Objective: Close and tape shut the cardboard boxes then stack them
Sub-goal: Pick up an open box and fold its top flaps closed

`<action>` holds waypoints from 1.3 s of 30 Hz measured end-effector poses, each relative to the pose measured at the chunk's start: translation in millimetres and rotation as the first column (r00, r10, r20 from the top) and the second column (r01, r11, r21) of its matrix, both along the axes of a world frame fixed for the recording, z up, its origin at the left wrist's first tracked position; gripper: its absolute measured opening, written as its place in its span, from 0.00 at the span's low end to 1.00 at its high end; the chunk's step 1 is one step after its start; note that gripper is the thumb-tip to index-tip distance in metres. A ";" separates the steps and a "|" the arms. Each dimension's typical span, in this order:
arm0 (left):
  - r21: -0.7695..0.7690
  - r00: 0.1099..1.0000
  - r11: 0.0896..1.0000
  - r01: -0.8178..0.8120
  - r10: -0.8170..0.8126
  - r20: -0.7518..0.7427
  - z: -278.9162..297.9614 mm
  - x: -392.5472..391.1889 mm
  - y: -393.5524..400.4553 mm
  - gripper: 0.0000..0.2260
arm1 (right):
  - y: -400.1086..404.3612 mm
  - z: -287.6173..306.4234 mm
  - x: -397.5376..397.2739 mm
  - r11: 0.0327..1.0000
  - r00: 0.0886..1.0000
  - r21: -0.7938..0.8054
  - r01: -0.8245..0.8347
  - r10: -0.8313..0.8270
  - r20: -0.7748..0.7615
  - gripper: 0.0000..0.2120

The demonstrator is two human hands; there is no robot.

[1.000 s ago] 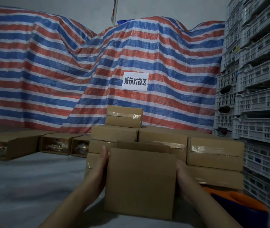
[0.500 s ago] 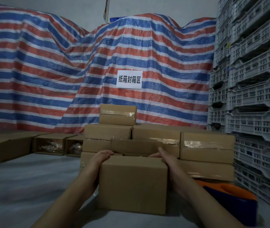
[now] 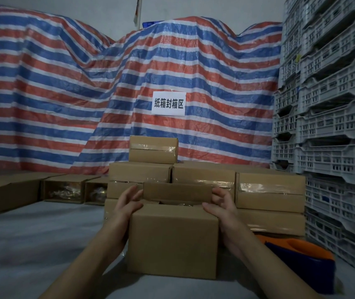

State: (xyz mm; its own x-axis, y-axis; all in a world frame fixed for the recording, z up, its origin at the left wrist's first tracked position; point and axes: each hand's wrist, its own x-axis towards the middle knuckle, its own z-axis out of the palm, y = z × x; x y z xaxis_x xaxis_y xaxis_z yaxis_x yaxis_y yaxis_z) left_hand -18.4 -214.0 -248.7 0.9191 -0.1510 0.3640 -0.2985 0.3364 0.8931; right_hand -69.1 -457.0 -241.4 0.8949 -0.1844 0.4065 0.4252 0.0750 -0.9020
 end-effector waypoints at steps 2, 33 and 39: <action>0.031 0.998 0.998 -0.049 0.048 0.032 -0.2 -1.1 -1.0 0.18 | -0.1 -0.9 0.0 1.000 0.999 -0.010 0.012 -0.012 0.030 0.27; 0.732 0.683 0.105 -0.673 -0.289 0.671 45.3 -48.5 -43.5 0.32 | 1.2 3.2 -1.3 0.996 1.000 -0.094 0.002 -0.003 -0.010 0.14; 0.696 0.654 0.060 -0.715 -0.292 0.698 35.7 -39.9 -46.7 0.29 | -1.6 2.3 1.2 0.987 0.998 -0.159 0.011 -0.022 -0.066 0.12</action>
